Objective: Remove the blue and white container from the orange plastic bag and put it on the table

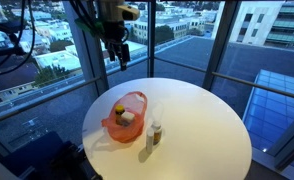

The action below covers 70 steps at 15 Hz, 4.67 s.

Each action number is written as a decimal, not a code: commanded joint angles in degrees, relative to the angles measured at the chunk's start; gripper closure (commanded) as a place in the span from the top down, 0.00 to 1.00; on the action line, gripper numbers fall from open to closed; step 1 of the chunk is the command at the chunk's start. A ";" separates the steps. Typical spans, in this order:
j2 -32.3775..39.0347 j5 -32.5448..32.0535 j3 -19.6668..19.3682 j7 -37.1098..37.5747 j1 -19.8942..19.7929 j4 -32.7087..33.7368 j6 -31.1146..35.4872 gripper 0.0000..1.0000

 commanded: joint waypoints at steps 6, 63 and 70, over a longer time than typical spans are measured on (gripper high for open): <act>14.65 -2.15 -0.28 5.63 -0.78 -0.04 4.22 1.00; 29.53 -19.44 -4.28 37.30 4.80 -2.78 21.40 1.00; 28.51 -18.33 -3.98 36.07 4.56 -4.63 21.28 1.00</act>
